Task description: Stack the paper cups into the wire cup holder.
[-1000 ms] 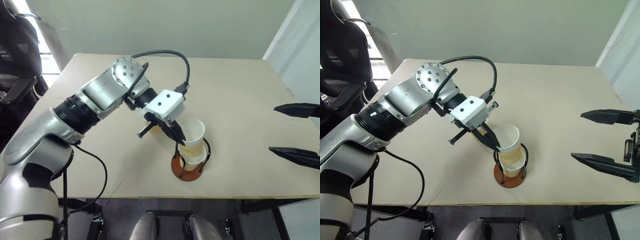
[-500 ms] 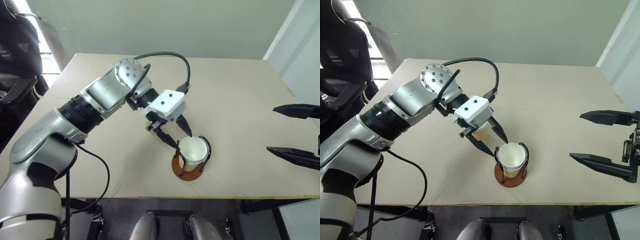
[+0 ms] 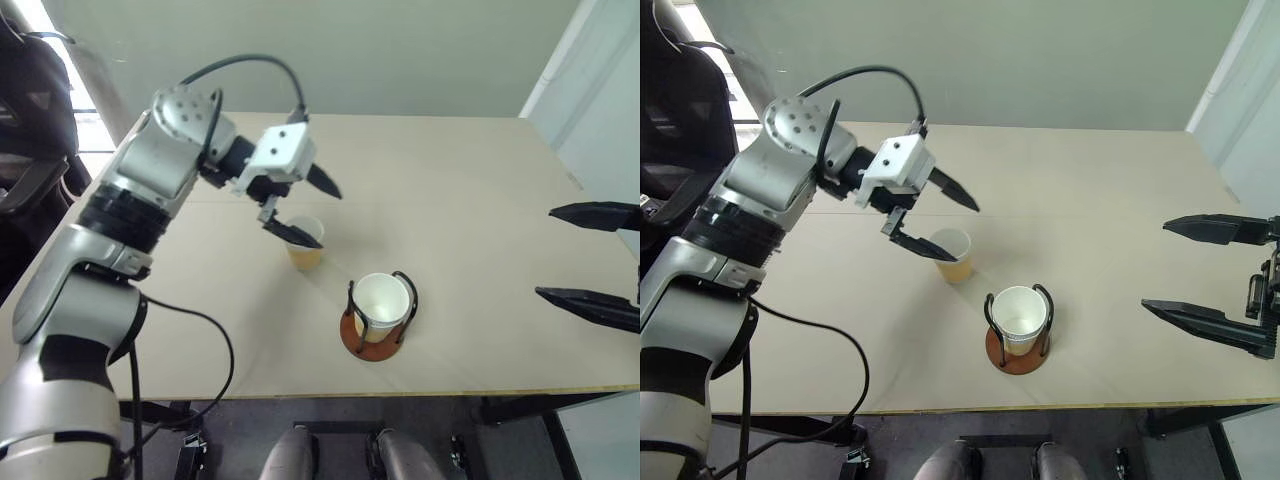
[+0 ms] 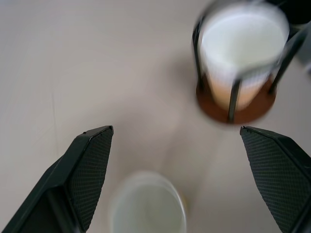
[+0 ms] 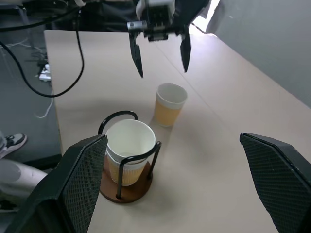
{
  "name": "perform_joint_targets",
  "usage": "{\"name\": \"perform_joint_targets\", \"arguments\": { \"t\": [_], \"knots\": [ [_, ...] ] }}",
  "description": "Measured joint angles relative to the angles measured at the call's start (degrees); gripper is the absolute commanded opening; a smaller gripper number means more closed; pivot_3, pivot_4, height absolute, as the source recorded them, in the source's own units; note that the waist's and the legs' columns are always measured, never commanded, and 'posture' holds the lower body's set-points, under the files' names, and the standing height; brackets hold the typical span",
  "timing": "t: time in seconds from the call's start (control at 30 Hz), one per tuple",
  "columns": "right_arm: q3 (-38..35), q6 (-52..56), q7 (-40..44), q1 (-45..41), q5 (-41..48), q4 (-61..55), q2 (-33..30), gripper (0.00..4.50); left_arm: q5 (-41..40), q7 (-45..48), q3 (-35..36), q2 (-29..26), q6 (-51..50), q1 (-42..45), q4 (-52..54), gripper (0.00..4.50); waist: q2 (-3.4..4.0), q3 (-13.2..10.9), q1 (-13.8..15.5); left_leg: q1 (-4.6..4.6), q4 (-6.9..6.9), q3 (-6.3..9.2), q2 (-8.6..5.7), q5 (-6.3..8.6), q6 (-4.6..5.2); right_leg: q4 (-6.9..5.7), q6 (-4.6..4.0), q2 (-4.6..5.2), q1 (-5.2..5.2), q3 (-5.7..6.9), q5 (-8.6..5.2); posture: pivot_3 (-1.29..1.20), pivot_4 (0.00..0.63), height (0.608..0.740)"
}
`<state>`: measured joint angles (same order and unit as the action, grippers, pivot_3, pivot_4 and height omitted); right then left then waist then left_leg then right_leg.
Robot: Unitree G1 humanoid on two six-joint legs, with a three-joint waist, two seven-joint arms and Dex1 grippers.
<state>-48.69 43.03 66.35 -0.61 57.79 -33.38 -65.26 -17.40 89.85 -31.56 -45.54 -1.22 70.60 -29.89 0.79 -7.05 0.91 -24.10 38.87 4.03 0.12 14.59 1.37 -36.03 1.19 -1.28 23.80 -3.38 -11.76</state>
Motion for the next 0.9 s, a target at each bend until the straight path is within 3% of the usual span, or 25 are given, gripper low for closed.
{"name": "perform_joint_targets", "arguments": {
  "t": [0.2,0.47,0.57,0.9],
  "knots": [
    [2.51,-1.43,0.13,-0.46,-1.21,0.43,0.00,4.50,4.99,-0.20,2.63,3.79,-0.66,-3.77,-0.91,4.47,0.00,-0.01,1.03,-0.19,0.22,0.03,-0.14,0.06,0.26,0.01,0.18,0.17,0.00,0.01,0.07,0.00,0.150,0.740],
    [2.46,-1.46,0.10,0.18,-1.79,0.28,0.06,4.50,12.77,-1.51,3.40,9.02,5.00,-4.49,-11.63,4.47,0.01,-0.01,0.86,-0.17,0.24,-0.07,-0.28,0.09,0.38,0.00,0.27,0.35,0.03,0.02,0.13,0.00,0.150,0.740],
    [2.16,-1.39,-0.02,0.66,-1.79,-0.32,0.12,4.50,15.49,-2.88,3.89,10.73,7.85,-4.46,-15.79,3.92,0.00,-0.01,0.88,-0.17,0.23,-0.07,-0.28,0.09,0.38,0.01,0.28,0.35,0.02,0.03,0.13,0.00,0.150,0.740],
    [-0.31,-1.11,-0.03,2.35,-1.83,-0.91,0.12,4.50,20.21,-3.92,5.81,13.66,14.27,-4.17,-23.52,0.30,0.00,-0.02,0.87,-0.18,0.23,-0.10,-0.29,0.12,0.43,0.03,0.32,0.35,0.02,0.03,0.14,0.00,0.150,0.740]
  ]
}}
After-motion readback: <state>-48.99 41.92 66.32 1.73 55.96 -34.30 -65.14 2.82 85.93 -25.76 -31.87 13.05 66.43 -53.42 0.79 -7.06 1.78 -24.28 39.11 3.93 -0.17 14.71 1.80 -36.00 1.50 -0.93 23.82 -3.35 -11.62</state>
